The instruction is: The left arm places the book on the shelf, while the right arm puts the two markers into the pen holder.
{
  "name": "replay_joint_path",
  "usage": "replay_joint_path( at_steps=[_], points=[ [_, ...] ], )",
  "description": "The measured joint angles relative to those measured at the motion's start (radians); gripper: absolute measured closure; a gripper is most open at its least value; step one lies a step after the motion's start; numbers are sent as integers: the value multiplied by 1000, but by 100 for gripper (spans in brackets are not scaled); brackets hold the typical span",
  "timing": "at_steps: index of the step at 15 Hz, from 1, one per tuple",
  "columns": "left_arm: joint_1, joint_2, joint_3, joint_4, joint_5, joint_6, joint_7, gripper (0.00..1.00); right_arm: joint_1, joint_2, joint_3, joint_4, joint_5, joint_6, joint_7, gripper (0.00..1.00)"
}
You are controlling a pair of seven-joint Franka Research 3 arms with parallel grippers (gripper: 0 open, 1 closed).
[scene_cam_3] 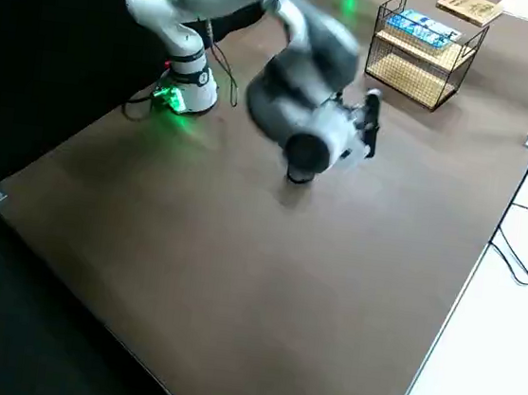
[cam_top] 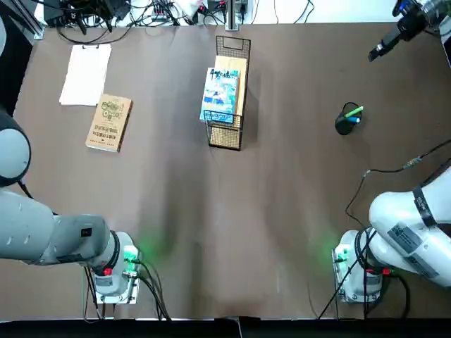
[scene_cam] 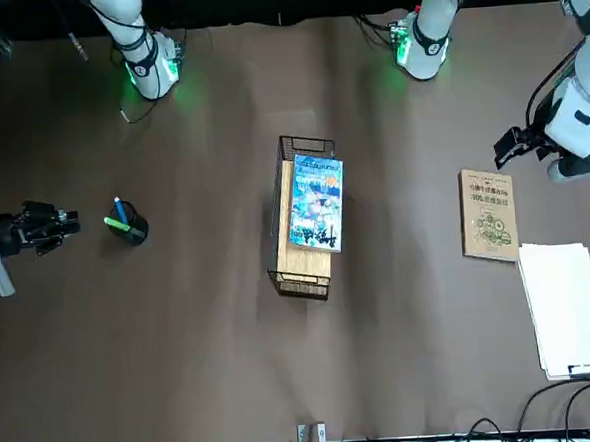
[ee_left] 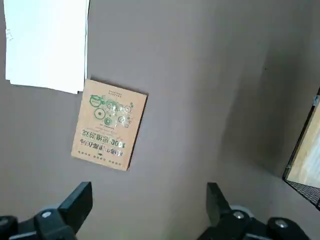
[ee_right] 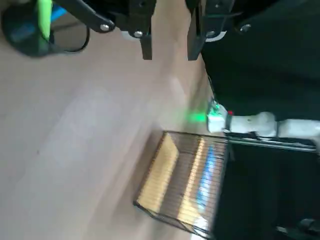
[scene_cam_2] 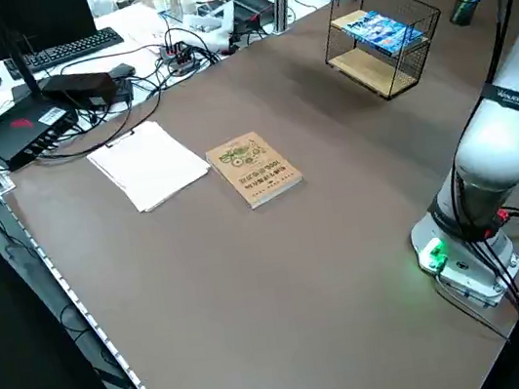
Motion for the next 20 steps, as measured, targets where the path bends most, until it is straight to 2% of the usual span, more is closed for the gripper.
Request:
replay_joint_path(
  at_steps=[7, 10, 11, 13, 18, 20],
  points=[
    [2, -16, 2, 50, 0, -26, 34, 0, 166, -143, -1, 17, -256, 9, 511, 65],
    [2, -16, 2, 54, 0, -33, 35, 0, 201, -190, -1, 17, -303, 10, 643, 63],
    [2, -16, 2, 54, 0, -33, 35, 0, 205, -204, -1, 18, -316, 10, 666, 58],
    [2, -16, 2, 54, 0, -36, 35, 0, 211, -231, -1, 18, -351, 10, 719, 57],
    [2, -16, 2, 54, 0, -44, 35, 0, 277, -258, -2, 18, -455, 16, 804, 14],
    [2, -16, 2, 55, 0, -47, 35, 0, 301, -277, -6, 18, -471, 36, 811, 11]
  ],
)
